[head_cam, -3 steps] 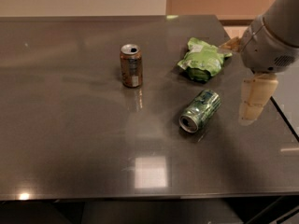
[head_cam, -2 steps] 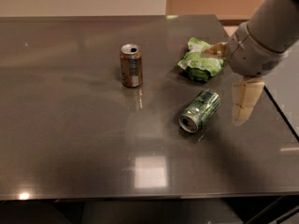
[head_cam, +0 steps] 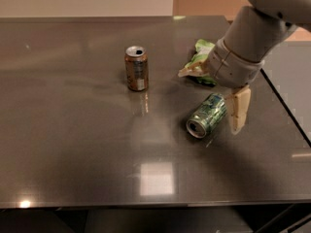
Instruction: Place green can upright
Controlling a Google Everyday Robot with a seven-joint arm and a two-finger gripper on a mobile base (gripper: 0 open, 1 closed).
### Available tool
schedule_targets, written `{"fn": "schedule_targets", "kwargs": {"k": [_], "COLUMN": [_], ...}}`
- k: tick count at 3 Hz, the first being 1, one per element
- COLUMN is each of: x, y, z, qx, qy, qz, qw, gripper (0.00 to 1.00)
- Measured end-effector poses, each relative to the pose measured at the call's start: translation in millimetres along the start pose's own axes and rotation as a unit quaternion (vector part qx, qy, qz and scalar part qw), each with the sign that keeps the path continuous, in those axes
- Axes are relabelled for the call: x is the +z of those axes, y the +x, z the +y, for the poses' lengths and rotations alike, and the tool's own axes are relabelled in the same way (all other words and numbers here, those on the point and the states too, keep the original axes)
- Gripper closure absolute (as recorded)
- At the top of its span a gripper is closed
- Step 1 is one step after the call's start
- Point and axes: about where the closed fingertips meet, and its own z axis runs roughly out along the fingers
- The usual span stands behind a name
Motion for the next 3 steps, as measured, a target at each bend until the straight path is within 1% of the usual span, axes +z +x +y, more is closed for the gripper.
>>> {"fn": "schedule_targets", "kwargs": {"k": [1, 2, 3], "x": [21.7, 39.5, 49.1], "y": [-5.8, 2.4, 10.1], "z": [2.7, 3.1, 2.9], "qx": [-0.053, -0.072, -0.078], "qy": [-0.036, -0.061, -0.077], "qz": [0.000, 0.012, 0.022], "qw": [0.9980, 0.9955, 0.9938], "gripper": [0.00, 0.00, 0.26]}}
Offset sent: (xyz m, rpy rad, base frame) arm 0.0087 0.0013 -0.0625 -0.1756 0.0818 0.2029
